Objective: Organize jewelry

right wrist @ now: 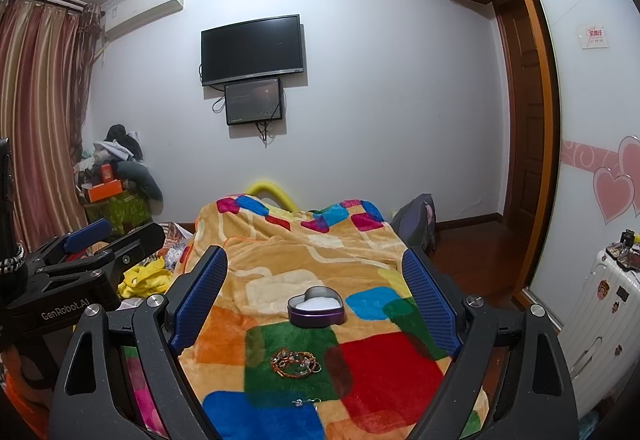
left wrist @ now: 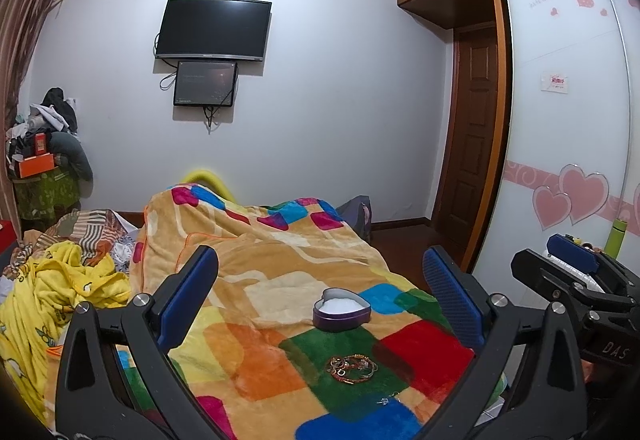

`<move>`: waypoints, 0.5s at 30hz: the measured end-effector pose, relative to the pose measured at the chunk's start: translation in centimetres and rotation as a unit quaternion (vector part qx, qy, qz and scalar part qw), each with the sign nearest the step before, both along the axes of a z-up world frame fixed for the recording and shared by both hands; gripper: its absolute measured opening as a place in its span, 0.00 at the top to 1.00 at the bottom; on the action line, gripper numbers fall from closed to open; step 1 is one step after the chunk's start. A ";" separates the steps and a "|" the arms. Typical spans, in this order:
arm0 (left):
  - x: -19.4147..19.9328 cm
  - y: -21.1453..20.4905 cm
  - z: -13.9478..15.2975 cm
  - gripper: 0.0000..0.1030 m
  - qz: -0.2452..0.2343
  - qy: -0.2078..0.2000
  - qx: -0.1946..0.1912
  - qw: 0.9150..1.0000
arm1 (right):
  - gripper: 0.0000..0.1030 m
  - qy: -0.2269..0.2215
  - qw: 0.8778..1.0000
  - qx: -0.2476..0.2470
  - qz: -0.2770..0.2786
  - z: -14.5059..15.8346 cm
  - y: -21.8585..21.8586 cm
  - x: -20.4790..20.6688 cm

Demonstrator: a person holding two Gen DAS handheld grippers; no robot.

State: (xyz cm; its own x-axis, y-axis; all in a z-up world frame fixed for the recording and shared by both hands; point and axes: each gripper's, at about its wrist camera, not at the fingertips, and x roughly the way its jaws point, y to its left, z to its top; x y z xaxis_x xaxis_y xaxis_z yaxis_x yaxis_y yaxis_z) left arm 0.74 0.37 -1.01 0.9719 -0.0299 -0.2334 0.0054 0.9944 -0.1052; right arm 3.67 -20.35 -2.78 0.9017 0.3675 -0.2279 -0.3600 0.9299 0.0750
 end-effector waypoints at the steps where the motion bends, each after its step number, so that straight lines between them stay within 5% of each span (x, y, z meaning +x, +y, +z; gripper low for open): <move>1: 0.0 0.0 0.0 0.00 -0.001 0.000 0.000 1.000 | 0.15 0.000 1.000 0.000 0.000 0.0 0.0 0.0; 15: -0.1 -0.2 0.2 0.00 -0.001 -0.002 0.003 1.000 | 0.15 0.001 1.000 0.000 0.000 -0.4 0.2 0.2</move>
State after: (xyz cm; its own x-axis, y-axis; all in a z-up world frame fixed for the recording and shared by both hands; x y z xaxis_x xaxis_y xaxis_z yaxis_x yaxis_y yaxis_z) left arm 0.66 0.22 -0.84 0.9729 -0.0299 -0.2294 0.0071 0.9950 -0.0999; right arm 3.85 -20.19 -3.20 0.9011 0.3674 -0.2302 -0.3597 0.9299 0.0764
